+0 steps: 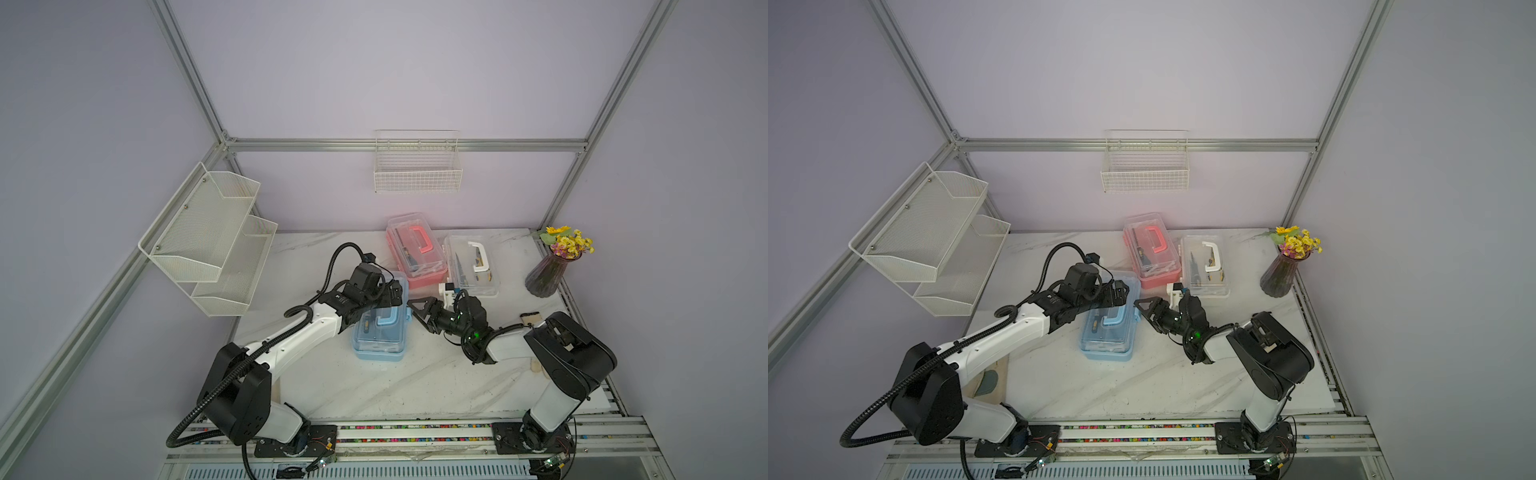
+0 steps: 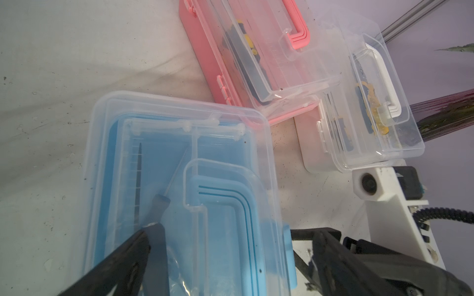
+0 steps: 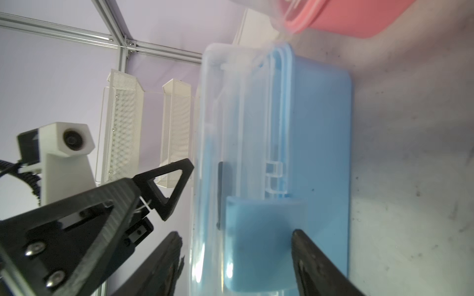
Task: Close toolboxes
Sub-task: Fasten the toolbox latch on the toolbox.
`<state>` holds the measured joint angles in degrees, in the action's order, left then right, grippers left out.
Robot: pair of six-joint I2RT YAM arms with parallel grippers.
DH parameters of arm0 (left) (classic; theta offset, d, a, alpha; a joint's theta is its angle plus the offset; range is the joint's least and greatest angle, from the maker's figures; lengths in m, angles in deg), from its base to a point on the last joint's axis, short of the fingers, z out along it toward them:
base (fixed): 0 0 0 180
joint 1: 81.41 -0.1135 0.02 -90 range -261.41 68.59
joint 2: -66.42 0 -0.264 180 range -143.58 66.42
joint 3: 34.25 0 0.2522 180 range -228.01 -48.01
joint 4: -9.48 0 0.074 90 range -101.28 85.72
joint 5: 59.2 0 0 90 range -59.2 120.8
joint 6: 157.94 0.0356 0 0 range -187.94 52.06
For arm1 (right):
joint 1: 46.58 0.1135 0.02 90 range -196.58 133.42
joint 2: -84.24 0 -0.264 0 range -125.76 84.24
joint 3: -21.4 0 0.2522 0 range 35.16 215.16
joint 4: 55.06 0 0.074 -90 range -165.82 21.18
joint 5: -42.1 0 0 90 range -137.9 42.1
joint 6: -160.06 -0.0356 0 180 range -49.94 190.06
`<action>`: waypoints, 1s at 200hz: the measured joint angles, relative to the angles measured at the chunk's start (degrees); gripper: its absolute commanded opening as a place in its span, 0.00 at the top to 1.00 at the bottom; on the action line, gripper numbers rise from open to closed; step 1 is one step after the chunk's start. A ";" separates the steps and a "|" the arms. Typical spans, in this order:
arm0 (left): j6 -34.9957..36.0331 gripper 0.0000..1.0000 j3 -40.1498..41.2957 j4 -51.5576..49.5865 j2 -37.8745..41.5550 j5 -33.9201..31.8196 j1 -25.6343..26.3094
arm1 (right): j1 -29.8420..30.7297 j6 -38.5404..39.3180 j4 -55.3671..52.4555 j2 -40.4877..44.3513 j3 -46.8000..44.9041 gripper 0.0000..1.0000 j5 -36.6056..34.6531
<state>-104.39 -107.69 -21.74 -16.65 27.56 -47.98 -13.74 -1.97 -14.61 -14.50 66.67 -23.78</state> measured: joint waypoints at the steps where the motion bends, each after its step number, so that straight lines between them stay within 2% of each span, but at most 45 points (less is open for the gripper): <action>1: 0.00 0.00 0.02 0.02 0.02 0.00 0.00 | 0.00 -0.07 0.00 -0.07 0.00 0.37 0.00; 52: -0.07 0.00 0.35 0.33 0.26 0.02 -0.02 | 0.85 0.35 -2.19 -0.37 0.26 0.59 -0.61; 78: -0.44 0.00 0.35 0.28 0.26 -0.15 -0.04 | 0.92 1.64 -5.22 0.15 1.46 0.65 -1.64; 91: -0.48 0.00 0.35 0.26 0.26 -0.26 -0.04 | 1.11 2.60 -7.43 0.39 2.45 0.65 -2.05; 142: -0.96 0.00 0.35 0.33 0.26 -0.24 -0.04 | 2.97 7.32 -18.23 3.69 6.12 0.55 -3.82; 200: -1.53 0.00 0.37 0.48 0.26 -0.22 -0.04 | 3.63 9.55 -22.36 6.40 6.88 0.57 -4.07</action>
<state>-105.92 -107.32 -21.25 -16.38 27.34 -48.02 -10.11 7.58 -36.97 -8.10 73.55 -27.85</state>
